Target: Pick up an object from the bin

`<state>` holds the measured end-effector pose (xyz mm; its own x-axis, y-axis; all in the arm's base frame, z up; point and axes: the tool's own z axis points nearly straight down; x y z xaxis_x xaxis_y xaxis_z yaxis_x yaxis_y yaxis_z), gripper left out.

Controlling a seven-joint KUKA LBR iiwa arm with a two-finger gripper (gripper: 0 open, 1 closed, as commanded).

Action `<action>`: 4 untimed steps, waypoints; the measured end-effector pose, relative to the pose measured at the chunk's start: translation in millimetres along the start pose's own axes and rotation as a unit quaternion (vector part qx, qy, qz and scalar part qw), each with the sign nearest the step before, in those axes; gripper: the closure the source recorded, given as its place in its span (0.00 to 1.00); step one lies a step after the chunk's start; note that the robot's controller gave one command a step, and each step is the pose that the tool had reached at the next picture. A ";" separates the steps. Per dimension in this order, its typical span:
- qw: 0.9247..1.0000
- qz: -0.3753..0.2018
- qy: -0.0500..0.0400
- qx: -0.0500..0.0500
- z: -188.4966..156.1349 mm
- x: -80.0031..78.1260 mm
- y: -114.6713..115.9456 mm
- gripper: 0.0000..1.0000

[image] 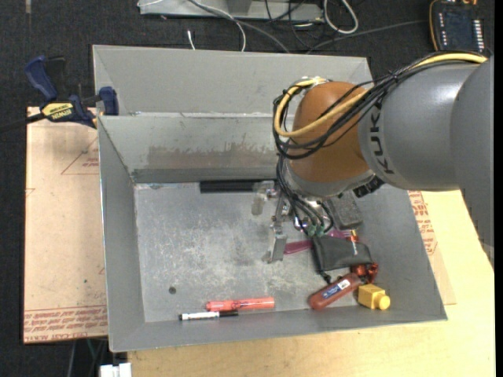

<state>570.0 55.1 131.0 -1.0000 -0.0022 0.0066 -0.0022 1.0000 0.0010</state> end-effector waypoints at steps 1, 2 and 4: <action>1.000 0.001 -0.004 0.000 -4.8 -1.7 -0.5 0.00; 0.996 0.091 -0.003 -0.001 50.4 4.0 -113.9 0.00; 0.997 0.081 -0.004 -0.001 31.1 9.7 -176.5 0.00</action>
Offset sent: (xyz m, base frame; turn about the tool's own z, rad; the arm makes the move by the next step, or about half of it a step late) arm -0.0056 -0.1371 -0.0610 0.2165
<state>560.4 -121.4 99.8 -0.9872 0.1595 -0.0002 0.1595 0.9872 0.0023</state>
